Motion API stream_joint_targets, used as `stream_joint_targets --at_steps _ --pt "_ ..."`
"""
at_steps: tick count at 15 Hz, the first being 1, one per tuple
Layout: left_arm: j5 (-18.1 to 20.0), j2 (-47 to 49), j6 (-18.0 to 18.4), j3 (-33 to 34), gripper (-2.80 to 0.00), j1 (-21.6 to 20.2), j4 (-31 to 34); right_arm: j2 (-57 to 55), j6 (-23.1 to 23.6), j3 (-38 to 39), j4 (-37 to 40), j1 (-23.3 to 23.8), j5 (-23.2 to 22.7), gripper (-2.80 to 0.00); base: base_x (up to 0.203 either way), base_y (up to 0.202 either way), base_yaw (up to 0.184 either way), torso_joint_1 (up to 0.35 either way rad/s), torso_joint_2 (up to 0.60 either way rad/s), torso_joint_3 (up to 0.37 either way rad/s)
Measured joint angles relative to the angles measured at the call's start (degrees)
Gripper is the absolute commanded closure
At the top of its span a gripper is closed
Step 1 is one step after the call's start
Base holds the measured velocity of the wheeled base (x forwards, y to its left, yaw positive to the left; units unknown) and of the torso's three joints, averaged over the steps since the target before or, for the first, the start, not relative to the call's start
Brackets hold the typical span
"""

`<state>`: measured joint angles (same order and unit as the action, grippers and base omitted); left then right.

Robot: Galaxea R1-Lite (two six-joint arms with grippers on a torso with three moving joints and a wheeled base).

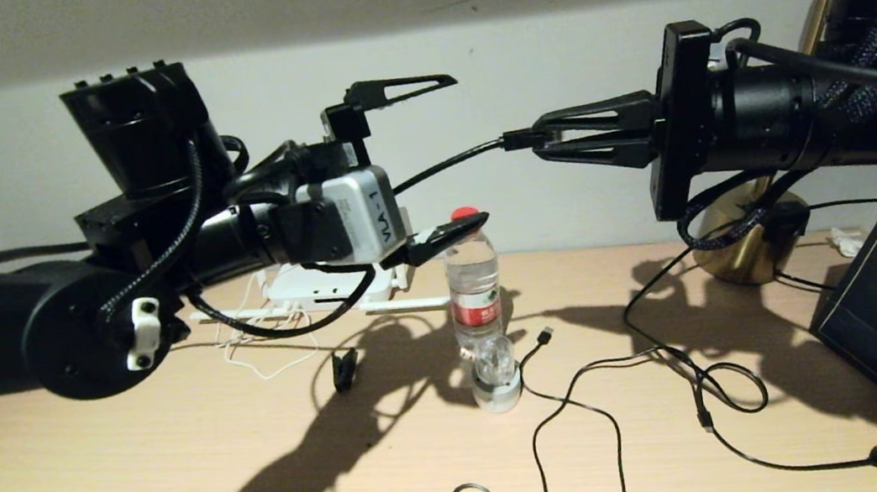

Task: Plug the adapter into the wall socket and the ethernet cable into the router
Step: Hand it to the other hand

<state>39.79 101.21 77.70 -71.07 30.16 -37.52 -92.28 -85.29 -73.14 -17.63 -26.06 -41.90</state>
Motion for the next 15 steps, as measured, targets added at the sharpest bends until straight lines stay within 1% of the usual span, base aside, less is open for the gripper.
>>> stream_joint_targets --at_steps 3,6,15 --pt "0.3 0.5 -0.2 -0.8 -2.8 1.9 -0.9 -0.4 -0.1 0.0 -1.2 0.3 -1.0 0.0 0.0 0.0 0.0 0.0 0.0 0.0" --pt "0.6 0.6 -0.2 -1.3 -2.8 3.2 -2.1 -1.0 -0.2 0.0 -1.5 0.4 -4.5 0.0 0.0 0.0 0.0 0.0 0.0 0.0" --pt "0.7 0.4 -0.4 -1.3 -2.8 3.9 -2.3 -2.1 -1.3 -0.6 -1.5 0.0 -4.6 0.0 0.0 0.0 0.0 0.0 0.0 0.0"
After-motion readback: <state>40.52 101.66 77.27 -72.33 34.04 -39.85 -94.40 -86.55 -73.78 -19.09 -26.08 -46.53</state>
